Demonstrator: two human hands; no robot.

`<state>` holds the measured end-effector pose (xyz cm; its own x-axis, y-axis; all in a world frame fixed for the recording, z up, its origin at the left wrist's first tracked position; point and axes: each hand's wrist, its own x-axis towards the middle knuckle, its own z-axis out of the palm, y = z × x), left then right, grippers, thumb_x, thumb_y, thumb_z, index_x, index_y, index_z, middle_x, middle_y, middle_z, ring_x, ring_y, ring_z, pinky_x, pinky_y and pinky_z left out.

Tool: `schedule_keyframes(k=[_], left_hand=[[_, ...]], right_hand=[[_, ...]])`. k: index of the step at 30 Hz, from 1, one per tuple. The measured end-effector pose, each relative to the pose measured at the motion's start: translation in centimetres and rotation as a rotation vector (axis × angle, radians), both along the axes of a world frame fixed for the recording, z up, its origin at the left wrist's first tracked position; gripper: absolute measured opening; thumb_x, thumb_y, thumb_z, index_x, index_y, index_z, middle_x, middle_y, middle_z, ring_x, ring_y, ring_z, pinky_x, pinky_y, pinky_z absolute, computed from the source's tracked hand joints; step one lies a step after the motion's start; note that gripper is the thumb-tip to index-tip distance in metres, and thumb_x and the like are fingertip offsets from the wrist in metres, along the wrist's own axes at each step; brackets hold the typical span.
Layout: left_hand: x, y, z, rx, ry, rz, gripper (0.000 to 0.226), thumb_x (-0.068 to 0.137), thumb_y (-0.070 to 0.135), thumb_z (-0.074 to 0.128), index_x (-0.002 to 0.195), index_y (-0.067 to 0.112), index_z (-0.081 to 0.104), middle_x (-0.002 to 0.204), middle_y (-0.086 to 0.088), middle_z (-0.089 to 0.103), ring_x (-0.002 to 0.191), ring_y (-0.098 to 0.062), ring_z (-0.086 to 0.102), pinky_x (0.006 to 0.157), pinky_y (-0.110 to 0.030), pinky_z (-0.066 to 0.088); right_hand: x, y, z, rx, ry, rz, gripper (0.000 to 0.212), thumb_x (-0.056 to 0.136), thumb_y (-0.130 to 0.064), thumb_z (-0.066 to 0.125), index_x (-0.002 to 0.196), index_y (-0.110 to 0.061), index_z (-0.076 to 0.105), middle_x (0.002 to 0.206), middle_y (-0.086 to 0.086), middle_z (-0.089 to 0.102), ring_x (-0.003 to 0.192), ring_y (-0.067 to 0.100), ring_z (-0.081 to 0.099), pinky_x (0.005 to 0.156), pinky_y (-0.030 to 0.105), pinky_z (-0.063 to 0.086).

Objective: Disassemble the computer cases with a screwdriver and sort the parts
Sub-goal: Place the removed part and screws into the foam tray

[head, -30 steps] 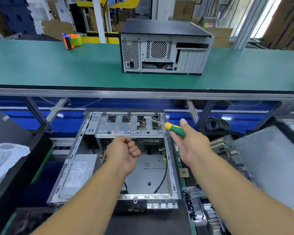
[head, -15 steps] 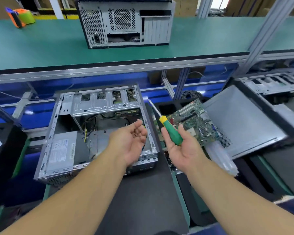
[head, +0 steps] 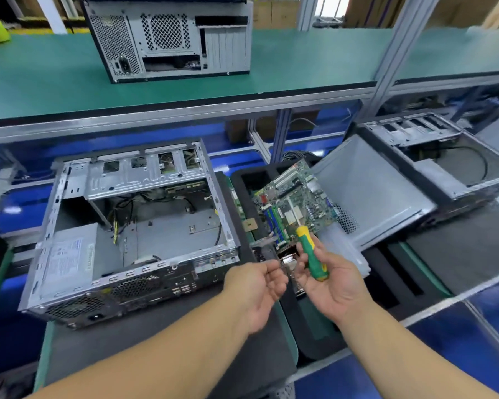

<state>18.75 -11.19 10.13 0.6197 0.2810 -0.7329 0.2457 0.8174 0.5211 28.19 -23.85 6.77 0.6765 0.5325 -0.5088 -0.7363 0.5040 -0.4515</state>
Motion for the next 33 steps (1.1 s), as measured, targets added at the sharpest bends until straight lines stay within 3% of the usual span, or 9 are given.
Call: schedule_keyframes(k=[5, 9, 13, 15, 19, 25, 30, 33], left_hand=[[2.7, -0.4, -3.6, 0.117, 0.184, 0.061, 0.023, 0.103, -0.004, 0.044, 0.095, -0.005, 0.066, 0.072, -0.013, 0.060, 0.060, -0.021, 0.056, 0.054, -0.026, 0.051], [4.8, -0.6, -5.9, 0.103, 0.236, 0.181, 0.024, 0.104, -0.002, 0.045, 0.106, -0.006, 0.068, 0.083, -0.014, 0.063, 0.066, -0.021, 0.058, 0.063, -0.028, 0.052], [6.9, -0.2, -6.9, 0.082, 0.242, 0.294, 0.024, 0.104, -0.002, 0.046, 0.115, -0.010, 0.066, 0.087, -0.015, 0.061, 0.067, -0.020, 0.055, 0.062, -0.027, 0.047], [7.5, 0.0, -7.1, 0.064, 0.244, 0.346, 0.022, 0.104, -0.001, 0.049, 0.114, -0.009, 0.067, 0.094, -0.018, 0.064, 0.072, -0.022, 0.059, 0.065, -0.028, 0.050], [7.9, -0.1, -7.5, 0.029, 0.228, 0.415, 0.019, 0.103, 0.003, 0.054, 0.112, -0.006, 0.068, 0.102, -0.018, 0.069, 0.083, -0.024, 0.064, 0.071, -0.028, 0.053], [8.0, 0.1, -7.5, 0.019, 0.203, 0.455, 0.019, 0.106, 0.010, 0.052, 0.108, 0.001, 0.068, 0.097, -0.011, 0.066, 0.078, -0.019, 0.059, 0.071, -0.029, 0.050], [7.7, 0.0, -7.0, 0.004, 0.186, 0.408, 0.038, 0.112, 0.028, 0.043, 0.125, -0.001, 0.065, 0.121, -0.015, 0.065, 0.106, -0.025, 0.060, 0.085, -0.034, 0.049], [7.7, 0.0, -6.5, 0.005, 0.168, 0.396, 0.042, 0.112, 0.030, 0.041, 0.130, -0.001, 0.063, 0.119, -0.014, 0.061, 0.091, -0.020, 0.058, 0.075, -0.030, 0.045]], right_hand=[[1.5, -1.2, -2.9, -0.436, -0.247, 0.170, 0.045, 0.082, 0.007, 0.059, 0.118, -0.017, 0.072, 0.069, 0.003, 0.056, 0.055, 0.013, 0.049, 0.058, 0.029, 0.043], [2.7, -0.9, -5.3, -0.688, -0.395, 0.248, 0.026, 0.083, 0.008, 0.057, 0.096, -0.012, 0.067, 0.073, 0.003, 0.058, 0.060, 0.015, 0.052, 0.058, 0.029, 0.048], [4.1, 1.2, -6.6, -0.729, -0.429, 0.330, 0.021, 0.072, -0.008, 0.059, 0.090, -0.014, 0.066, 0.077, 0.005, 0.059, 0.068, 0.018, 0.048, 0.064, 0.033, 0.040], [4.9, 2.5, -7.3, -0.751, -0.432, 0.324, 0.017, 0.078, -0.004, 0.059, 0.090, -0.012, 0.068, 0.073, 0.000, 0.059, 0.067, 0.015, 0.048, 0.065, 0.031, 0.037], [6.2, 4.7, -8.5, -0.674, -0.383, 0.298, 0.022, 0.087, 0.008, 0.053, 0.088, -0.008, 0.067, 0.072, 0.001, 0.062, 0.062, 0.008, 0.056, 0.061, 0.023, 0.045], [6.6, 5.6, -9.5, -0.721, -0.385, 0.326, 0.020, 0.084, 0.001, 0.057, 0.090, -0.013, 0.070, 0.078, 0.002, 0.060, 0.077, 0.017, 0.050, 0.076, 0.035, 0.038], [6.4, 5.6, -9.6, -0.730, -0.398, 0.336, 0.019, 0.085, 0.001, 0.056, 0.093, -0.012, 0.068, 0.083, 0.003, 0.062, 0.081, 0.018, 0.052, 0.080, 0.036, 0.039], [6.4, 5.6, -9.7, -0.747, -0.409, 0.341, 0.018, 0.086, 0.000, 0.058, 0.096, -0.008, 0.069, 0.083, 0.003, 0.062, 0.082, 0.019, 0.051, 0.081, 0.037, 0.039]])
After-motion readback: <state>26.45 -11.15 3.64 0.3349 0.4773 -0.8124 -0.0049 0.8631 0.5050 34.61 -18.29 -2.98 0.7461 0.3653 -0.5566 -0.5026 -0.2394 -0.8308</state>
